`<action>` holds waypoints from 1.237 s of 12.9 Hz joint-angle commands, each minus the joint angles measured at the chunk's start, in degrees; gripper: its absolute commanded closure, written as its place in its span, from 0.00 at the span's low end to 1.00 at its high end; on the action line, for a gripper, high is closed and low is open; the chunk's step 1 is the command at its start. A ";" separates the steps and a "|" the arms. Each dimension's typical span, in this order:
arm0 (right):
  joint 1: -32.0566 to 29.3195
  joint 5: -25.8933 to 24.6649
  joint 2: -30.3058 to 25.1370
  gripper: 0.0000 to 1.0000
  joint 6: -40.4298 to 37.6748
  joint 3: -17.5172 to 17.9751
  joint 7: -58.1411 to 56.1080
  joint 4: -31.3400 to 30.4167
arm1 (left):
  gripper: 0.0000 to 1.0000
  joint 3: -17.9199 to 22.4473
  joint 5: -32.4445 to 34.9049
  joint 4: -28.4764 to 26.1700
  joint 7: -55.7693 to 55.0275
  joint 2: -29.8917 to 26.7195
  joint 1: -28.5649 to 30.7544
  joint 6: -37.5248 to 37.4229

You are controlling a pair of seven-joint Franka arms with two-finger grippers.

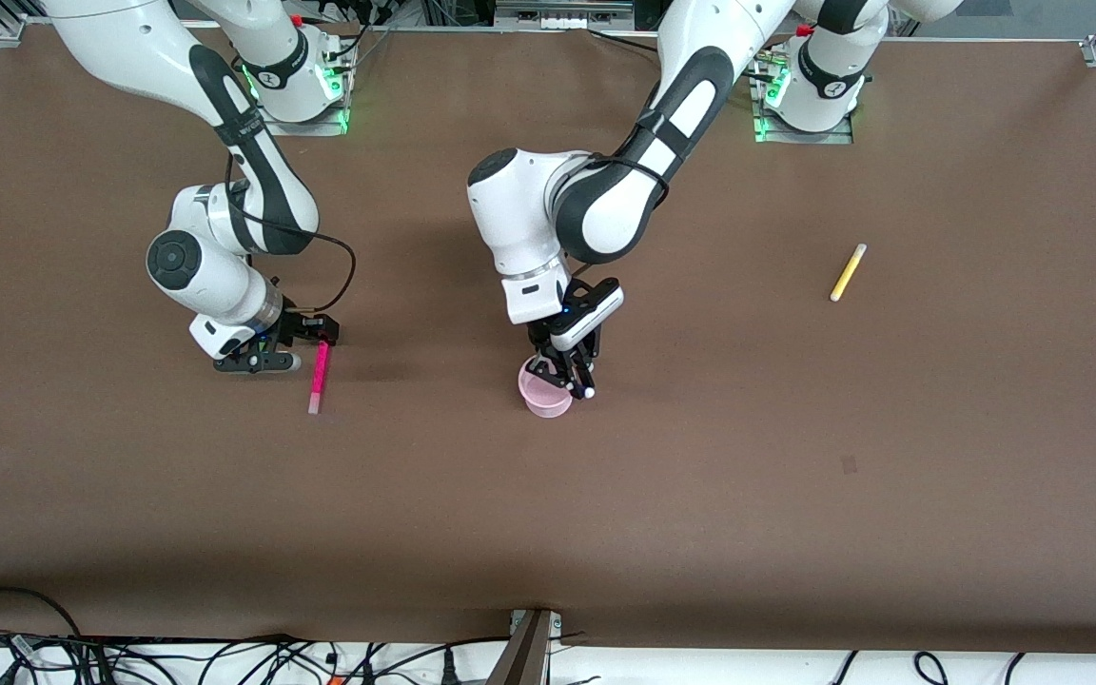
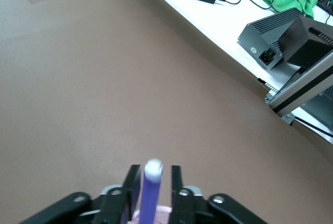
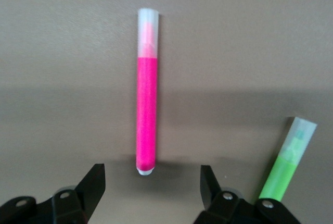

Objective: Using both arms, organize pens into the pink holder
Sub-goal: 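Lower the purple marker into the cup while the right gripper reaches the pink marker, then open the left gripper and withdraw while the right gripper grasps the pink marker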

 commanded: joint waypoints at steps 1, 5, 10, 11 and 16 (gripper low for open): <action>0.03 0.50 0.54 0.26 2.68 0.95 2.78 -1.48 | 0.02 0.84 1.70 2.84 -0.87 1.65 -0.71 -1.17; -0.14 0.50 2.56 0.28 2.77 1.04 3.14 1.24 | 0.00 0.66 -2.84 2.92 6.91 -1.60 1.65 -1.34; -0.14 0.50 3.53 0.70 4.00 1.04 3.06 1.15 | 0.00 0.22 -22.61 1.87 36.50 -10.47 9.47 -6.33; -0.14 0.50 3.62 0.71 4.00 1.04 3.06 1.15 | 0.00 0.22 -26.82 1.87 43.27 -12.40 11.40 -8.26; -0.14 0.50 3.10 1.00 3.30 1.13 2.79 1.42 | 0.00 0.22 -39.15 1.87 71.49 -20.23 21.68 -19.69</action>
